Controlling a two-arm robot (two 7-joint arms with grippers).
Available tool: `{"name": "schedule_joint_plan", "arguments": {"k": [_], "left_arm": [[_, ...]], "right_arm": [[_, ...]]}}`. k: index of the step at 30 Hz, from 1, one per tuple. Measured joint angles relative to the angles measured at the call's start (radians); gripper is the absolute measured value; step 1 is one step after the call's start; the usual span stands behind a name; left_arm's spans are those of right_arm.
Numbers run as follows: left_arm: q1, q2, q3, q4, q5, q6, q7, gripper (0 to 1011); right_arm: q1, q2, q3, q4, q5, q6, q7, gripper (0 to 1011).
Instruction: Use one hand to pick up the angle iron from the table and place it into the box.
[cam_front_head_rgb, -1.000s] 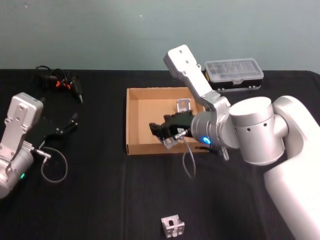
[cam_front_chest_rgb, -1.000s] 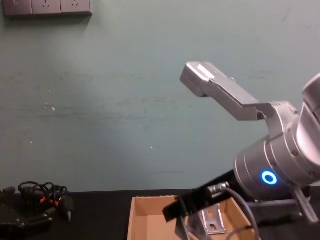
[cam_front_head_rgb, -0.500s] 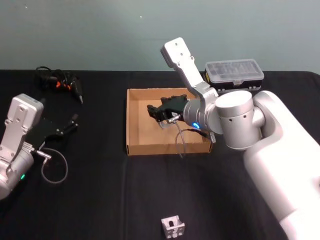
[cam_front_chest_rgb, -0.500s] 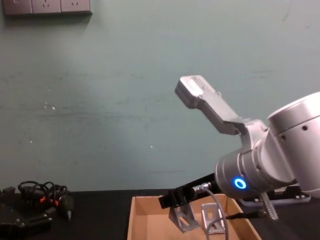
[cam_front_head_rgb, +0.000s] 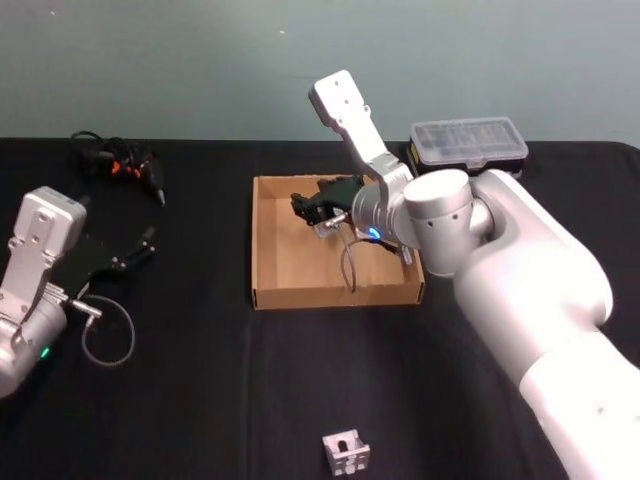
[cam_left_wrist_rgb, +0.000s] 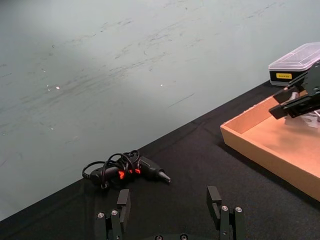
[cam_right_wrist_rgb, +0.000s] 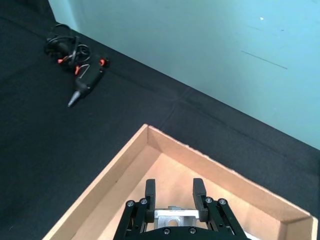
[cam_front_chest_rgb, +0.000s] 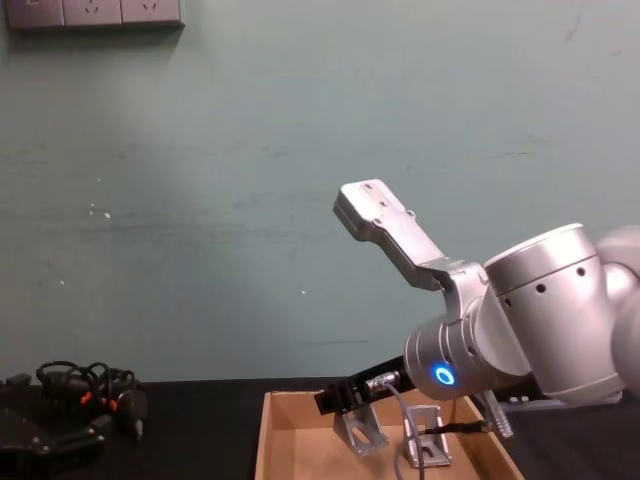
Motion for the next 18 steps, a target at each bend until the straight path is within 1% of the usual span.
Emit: {"name": "schedule_joint_plan", "arguments": {"k": [3,4,10,12,18], "left_arm": [[0.000,0.000,0.000,0.000,0.000,0.000,0.000,1000],[0.000,0.000,0.000,0.000,0.000,0.000,0.000,1000],[0.000,0.000,0.000,0.000,0.000,0.000,0.000,1000],[0.000,0.000,0.000,0.000,0.000,0.000,0.000,1000],[0.000,0.000,0.000,0.000,0.000,0.000,0.000,1000]], "right_arm": [[0.022,-0.011,0.004,0.048,-0.001,-0.024,-0.006,453],[0.038,-0.019,0.007,0.085,-0.002,-0.040,-0.009,453],[0.080,-0.040,0.017,0.175,-0.005,-0.080,-0.017,453],[0.084,-0.043,0.018,0.184,-0.005,-0.084,-0.017,453],[0.080,-0.041,0.016,0.176,-0.005,-0.082,-0.017,453]]}}
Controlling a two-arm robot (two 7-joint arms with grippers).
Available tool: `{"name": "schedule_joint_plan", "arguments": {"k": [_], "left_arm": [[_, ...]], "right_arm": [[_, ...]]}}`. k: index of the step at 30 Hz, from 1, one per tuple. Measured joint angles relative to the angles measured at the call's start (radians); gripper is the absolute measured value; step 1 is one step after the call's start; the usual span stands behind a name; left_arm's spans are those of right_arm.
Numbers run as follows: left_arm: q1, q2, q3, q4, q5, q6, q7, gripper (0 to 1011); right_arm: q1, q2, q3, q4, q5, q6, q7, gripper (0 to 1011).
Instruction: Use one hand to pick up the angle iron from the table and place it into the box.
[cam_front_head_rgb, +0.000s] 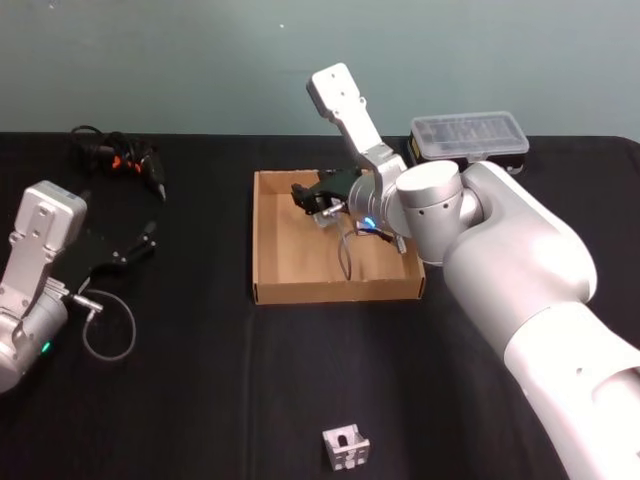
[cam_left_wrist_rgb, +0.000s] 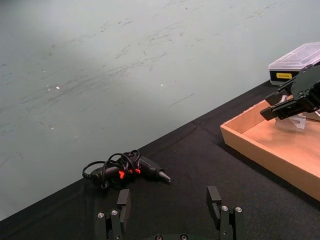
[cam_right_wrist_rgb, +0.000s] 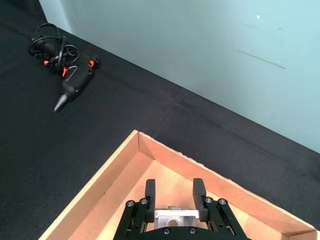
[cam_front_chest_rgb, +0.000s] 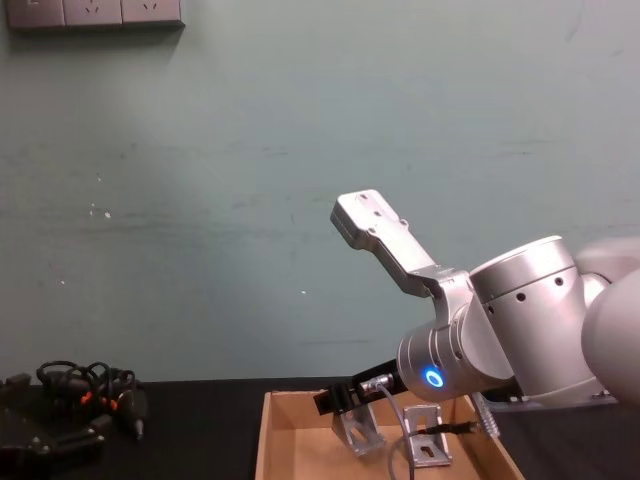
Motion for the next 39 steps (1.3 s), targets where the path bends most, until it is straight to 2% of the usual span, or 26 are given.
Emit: {"name": "schedule_joint_plan", "arguments": {"k": [3,7,9,12,13,16,21,27,33,34,36,37,39], "left_arm": [[0.000,0.000,0.000,0.000,0.000,0.000,0.000,1000],[0.000,0.000,0.000,0.000,0.000,0.000,0.000,1000],[0.000,0.000,0.000,0.000,0.000,0.000,0.000,1000],[0.000,0.000,0.000,0.000,0.000,0.000,0.000,1000],[0.000,0.000,0.000,0.000,0.000,0.000,0.000,1000],[0.000,0.000,0.000,0.000,0.000,0.000,0.000,1000],[0.000,0.000,0.000,0.000,0.000,0.000,0.000,1000],[0.000,0.000,0.000,0.000,0.000,0.000,0.000,1000],[0.000,0.000,0.000,0.000,0.000,0.000,0.000,1000],[0.000,0.000,0.000,0.000,0.000,0.000,0.000,1000],[0.000,0.000,0.000,0.000,0.000,0.000,0.000,1000],[0.000,0.000,0.000,0.000,0.000,0.000,0.000,1000],[0.000,0.000,0.000,0.000,0.000,0.000,0.000,1000]], "right_arm": [[-0.001,0.001,0.000,-0.003,0.000,0.002,0.000,458],[-0.003,0.001,-0.001,-0.006,0.000,0.003,0.000,551],[-0.003,0.002,-0.001,-0.007,0.000,0.004,0.000,634],[-0.004,0.002,-0.001,-0.008,0.000,0.005,0.001,692],[-0.004,0.002,-0.002,-0.009,0.000,0.005,0.001,756],[-0.005,0.002,-0.002,-0.010,0.000,0.006,0.001,849],[-0.005,0.003,-0.002,-0.011,0.001,0.006,0.001,976],[-0.006,0.003,-0.002,-0.012,0.001,0.007,0.001,1000],[-0.075,0.041,-0.013,-0.155,-0.004,0.038,0.035,1000],[-0.099,0.054,-0.016,-0.205,-0.004,0.053,0.045,1000],[-0.122,0.068,-0.020,-0.250,-0.006,0.070,0.052,1000],[-0.149,0.082,-0.024,-0.306,-0.009,0.088,0.058,1000],[-0.178,0.100,-0.028,-0.365,-0.011,0.107,0.067,1000]]}}
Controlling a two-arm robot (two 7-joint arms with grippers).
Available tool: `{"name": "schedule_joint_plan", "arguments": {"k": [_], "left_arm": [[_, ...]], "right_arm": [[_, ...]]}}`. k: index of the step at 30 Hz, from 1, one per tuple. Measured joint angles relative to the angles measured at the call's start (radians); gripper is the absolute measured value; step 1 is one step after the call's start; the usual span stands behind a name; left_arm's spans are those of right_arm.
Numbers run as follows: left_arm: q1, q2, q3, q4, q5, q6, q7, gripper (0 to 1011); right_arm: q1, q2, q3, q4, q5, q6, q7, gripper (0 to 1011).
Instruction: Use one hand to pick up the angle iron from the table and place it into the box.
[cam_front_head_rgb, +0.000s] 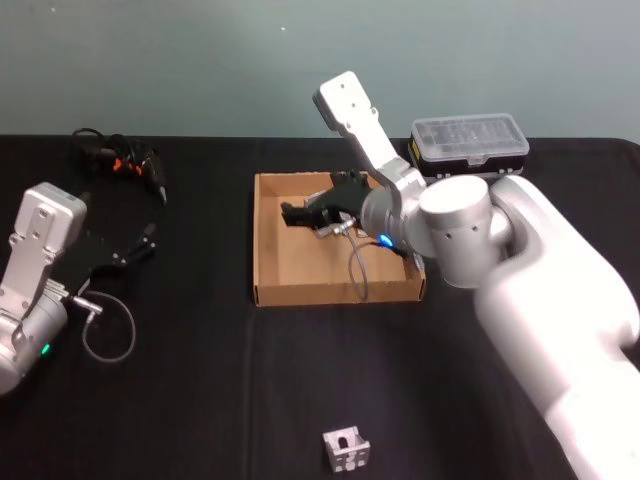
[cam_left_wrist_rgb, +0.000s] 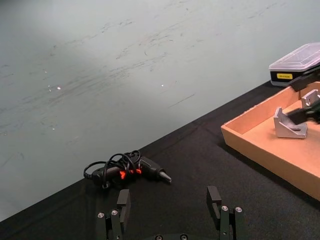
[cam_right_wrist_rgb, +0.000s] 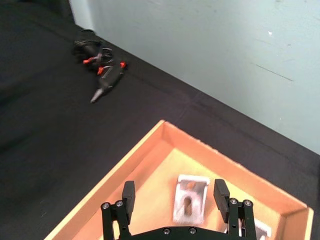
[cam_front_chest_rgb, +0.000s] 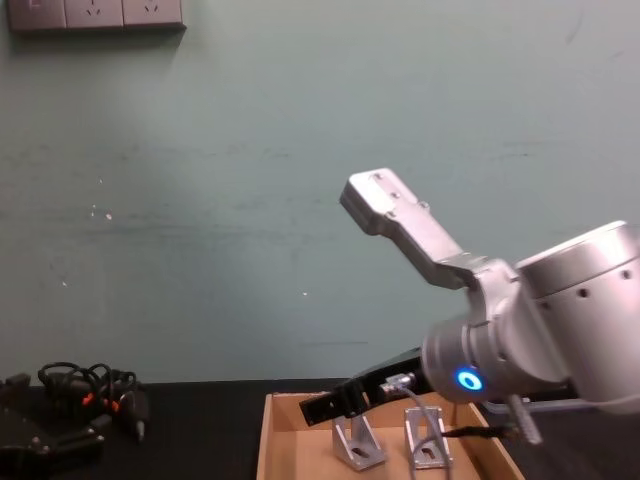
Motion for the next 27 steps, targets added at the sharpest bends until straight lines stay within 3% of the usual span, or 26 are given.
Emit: {"name": "schedule_joint_plan", "arguments": {"k": [3,4,7,17,20,27], "left_arm": [[0.000,0.000,0.000,0.000,0.000,0.000,0.000,1000],[0.000,0.000,0.000,0.000,0.000,0.000,0.000,1000],[0.000,0.000,0.000,0.000,0.000,0.000,0.000,1000],[0.000,0.000,0.000,0.000,0.000,0.000,0.000,1000],[0.000,0.000,0.000,0.000,0.000,0.000,0.000,1000],[0.000,0.000,0.000,0.000,0.000,0.000,0.000,1000]], "right_arm": [[-0.085,0.057,-0.002,-0.169,0.002,0.060,0.029,1000],[-0.085,0.057,-0.002,-0.169,0.002,0.060,0.029,1000],[-0.167,0.121,0.005,-0.333,0.016,0.113,0.064,1000],[-0.345,0.281,0.035,-0.663,0.076,0.208,0.147,1000],[-0.384,0.316,0.044,-0.720,0.098,0.221,0.168,1000],[-0.417,0.390,0.038,-0.761,0.134,0.219,0.233,1000]]}}
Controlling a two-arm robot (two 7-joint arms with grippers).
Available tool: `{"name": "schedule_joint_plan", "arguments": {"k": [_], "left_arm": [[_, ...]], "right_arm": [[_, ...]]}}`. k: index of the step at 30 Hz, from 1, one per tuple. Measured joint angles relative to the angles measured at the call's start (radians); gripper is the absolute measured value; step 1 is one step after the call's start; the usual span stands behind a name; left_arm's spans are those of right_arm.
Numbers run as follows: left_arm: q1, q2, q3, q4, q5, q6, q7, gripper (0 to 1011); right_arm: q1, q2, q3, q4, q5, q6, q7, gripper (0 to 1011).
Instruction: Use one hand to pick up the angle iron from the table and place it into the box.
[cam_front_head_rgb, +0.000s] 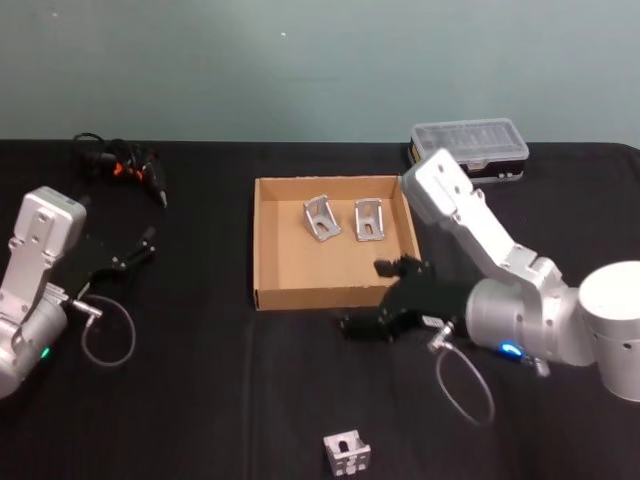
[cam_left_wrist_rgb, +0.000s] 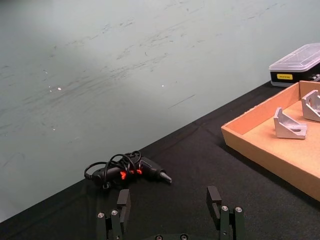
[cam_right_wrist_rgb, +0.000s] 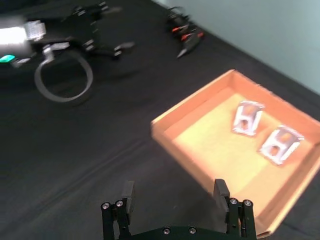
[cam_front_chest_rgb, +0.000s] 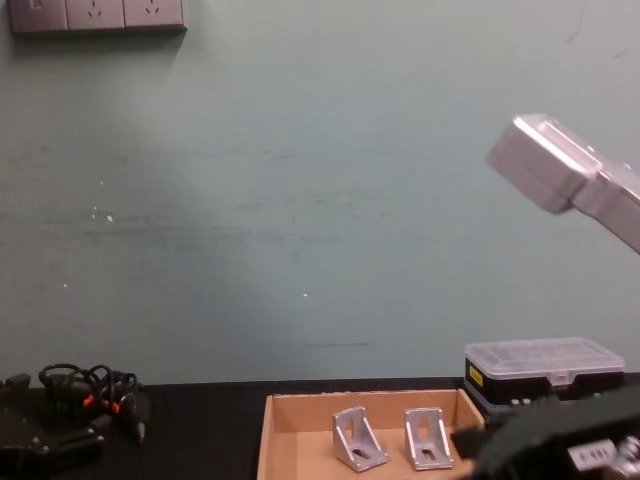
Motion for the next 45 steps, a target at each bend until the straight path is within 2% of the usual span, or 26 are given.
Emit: {"name": "schedule_joint_plan", "arguments": {"k": [3,6,7,10,13,17,27,35,45], "left_arm": [[0.000,0.000,0.000,0.000,0.000,0.000,0.000,1000],[0.000,0.000,0.000,0.000,0.000,0.000,0.000,1000],[0.000,0.000,0.000,0.000,0.000,0.000,0.000,1000],[0.000,0.000,0.000,0.000,0.000,0.000,0.000,1000],[0.000,0.000,0.000,0.000,0.000,0.000,0.000,1000],[0.000,0.000,0.000,0.000,0.000,0.000,0.000,1000],[0.000,0.000,0.000,0.000,0.000,0.000,0.000,1000],[0.000,0.000,0.000,0.000,0.000,0.000,0.000,1000],[0.000,0.000,0.000,0.000,0.000,0.000,0.000,1000]], "right_arm": [[0.013,0.044,-0.023,0.009,0.014,-0.021,0.059,1000],[0.045,0.104,-0.063,0.025,0.021,-0.064,0.141,1000],[0.045,0.104,-0.063,0.025,0.021,-0.064,0.141,1000],[0.083,0.163,-0.098,0.039,0.030,-0.126,0.232,1000],[0.103,0.190,-0.116,0.048,0.035,-0.158,0.279,1000],[0.141,0.236,-0.156,0.063,0.046,-0.221,0.373,1000],[0.184,0.285,-0.239,0.072,0.048,-0.282,0.472,1000],[0.212,0.309,-0.283,0.071,0.051,-0.303,0.508,1000],[0.233,0.324,-0.323,0.072,0.056,-0.316,0.524,1000]]}}
